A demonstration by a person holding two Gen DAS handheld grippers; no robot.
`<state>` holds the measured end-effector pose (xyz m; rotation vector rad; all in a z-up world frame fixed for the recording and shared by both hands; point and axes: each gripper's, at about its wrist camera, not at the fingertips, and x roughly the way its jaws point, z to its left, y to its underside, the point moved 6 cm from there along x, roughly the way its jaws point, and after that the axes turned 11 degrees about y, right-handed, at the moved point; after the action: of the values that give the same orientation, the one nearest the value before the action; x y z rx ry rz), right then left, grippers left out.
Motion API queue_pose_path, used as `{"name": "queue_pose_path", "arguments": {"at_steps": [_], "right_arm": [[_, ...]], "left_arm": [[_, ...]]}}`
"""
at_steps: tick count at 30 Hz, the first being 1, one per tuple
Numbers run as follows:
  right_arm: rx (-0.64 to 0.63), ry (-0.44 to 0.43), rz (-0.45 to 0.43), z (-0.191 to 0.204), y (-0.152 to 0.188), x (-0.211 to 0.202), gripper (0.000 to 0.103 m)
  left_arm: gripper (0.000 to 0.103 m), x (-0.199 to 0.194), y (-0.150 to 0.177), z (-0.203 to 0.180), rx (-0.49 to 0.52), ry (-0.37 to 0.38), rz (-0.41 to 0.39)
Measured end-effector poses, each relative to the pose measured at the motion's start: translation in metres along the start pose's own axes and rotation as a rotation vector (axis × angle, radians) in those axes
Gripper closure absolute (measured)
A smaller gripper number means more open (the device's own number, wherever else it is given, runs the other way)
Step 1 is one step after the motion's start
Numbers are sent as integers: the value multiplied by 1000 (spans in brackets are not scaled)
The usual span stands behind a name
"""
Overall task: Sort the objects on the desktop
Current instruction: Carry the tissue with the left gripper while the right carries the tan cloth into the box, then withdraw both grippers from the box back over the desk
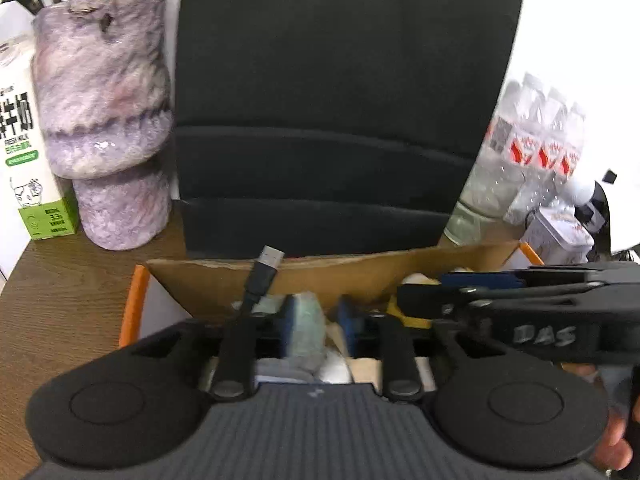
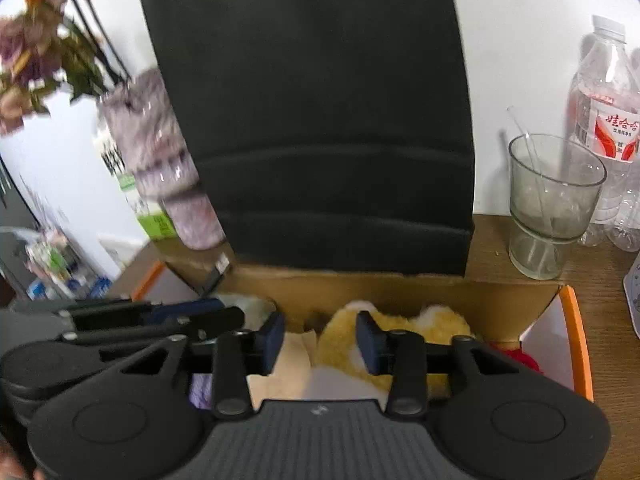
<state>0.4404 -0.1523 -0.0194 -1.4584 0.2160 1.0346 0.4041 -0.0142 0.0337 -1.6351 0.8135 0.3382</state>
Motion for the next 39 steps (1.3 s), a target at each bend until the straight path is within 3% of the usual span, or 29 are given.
{"name": "queue_pose_path", "arguments": {"at_steps": [5,9,12,13,16,18,19,23,27,32,39], "right_arm": [[-27,74,-40,-2,-5,-26,49],[-52,112,-45,3,-6,-59,47],[-84,152,-81,8,6,-91,32],[-99,174,-101,9,15,-102,26],[-132,235,-139,12,51,-131,25],[-138,270,-151,13,85,-151,24],[-140,300,-157,16,103,-161,23],[-192,312,-277,40,186,-211,6],[-126,303,-294,48,256,-238,5],[-74,288,-374,46,320,-276,0],[-56,301,-324,46,348,-276,0]], "left_arm": [[65,-22,-6,-2,22,-24,-23],[51,-56,-13,-16,41,-39,-26],[43,-85,-4,-24,54,-85,-20],[42,-98,6,-25,57,-113,-30],[30,-129,40,-30,39,-170,-35],[5,-155,73,-34,6,-217,-32],[3,-172,96,-39,-15,-234,-45],[0,-230,176,-66,-17,-181,-164],[0,-271,238,-89,13,-202,-248],[0,-294,294,-104,3,-147,-337],[0,-286,316,-101,-16,-130,-265]]}}
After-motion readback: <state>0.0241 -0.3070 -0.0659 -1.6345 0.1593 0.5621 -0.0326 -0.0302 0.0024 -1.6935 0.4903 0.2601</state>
